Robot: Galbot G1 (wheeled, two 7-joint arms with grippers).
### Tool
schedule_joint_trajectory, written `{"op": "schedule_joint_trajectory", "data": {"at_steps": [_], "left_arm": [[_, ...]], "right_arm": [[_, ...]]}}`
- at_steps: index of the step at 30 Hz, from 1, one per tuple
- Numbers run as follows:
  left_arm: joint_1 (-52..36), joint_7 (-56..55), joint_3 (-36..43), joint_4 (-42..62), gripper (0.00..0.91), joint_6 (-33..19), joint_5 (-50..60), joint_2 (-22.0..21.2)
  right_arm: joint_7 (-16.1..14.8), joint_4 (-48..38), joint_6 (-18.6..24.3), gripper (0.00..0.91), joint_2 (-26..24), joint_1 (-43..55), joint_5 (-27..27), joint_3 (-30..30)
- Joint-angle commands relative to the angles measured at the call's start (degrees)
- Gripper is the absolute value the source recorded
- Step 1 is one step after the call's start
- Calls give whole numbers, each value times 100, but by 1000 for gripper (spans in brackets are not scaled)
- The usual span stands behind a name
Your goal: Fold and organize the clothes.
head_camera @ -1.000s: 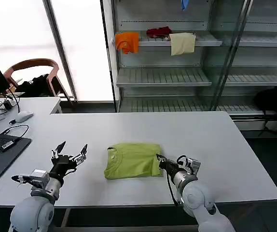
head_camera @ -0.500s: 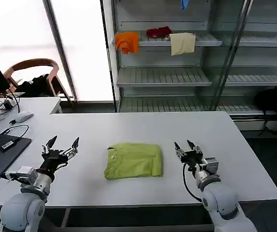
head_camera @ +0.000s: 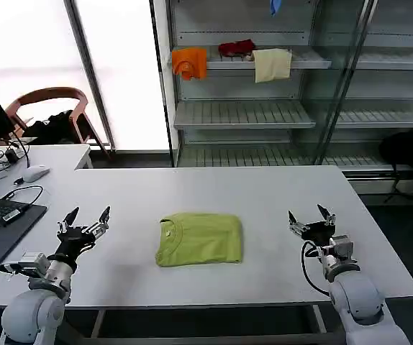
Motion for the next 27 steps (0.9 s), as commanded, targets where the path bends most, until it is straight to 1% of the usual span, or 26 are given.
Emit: {"op": "schedule_joint_trajectory", "data": {"at_steps": [1, 3, 6, 10, 15, 18, 22, 25, 26, 27], "left_arm": [[29, 103, -63, 119, 907, -206, -256, 61], [32, 101, -56, 128, 907, -182, -258, 68], [94, 134, -27, 145, 907, -196, -370, 100], [156, 273, -24, 158, 907, -219, -627, 114], [142, 280, -2, 173, 907, -227, -622, 100], [124, 275, -3, 194, 907, -235, -607, 115], [154, 251, 23, 235, 907, -274, -549, 134], [158, 29, 108, 279, 907, -419, -269, 132], [159, -38, 138, 300, 907, -472, -240, 134], [159, -72, 147, 309, 907, -465, -249, 135]], "right_arm": [[-259, 91, -8, 907, -91, -61, -169, 287], [-318, 126, 32, 907, -100, -68, -16, 300], [-351, 279, -138, 907, -105, -119, 295, 310], [-444, 472, -125, 907, -70, -198, 382, 307], [-514, 658, -106, 907, -36, -259, 512, 309], [-520, 757, -152, 907, -14, -275, 527, 308], [-604, 830, -175, 907, 7, -318, 507, 294], [-566, 851, -326, 907, 52, -354, 438, 249], [-458, 853, -481, 907, 72, -354, 418, 215], [-427, 817, -489, 907, 105, -351, 482, 197]]}}
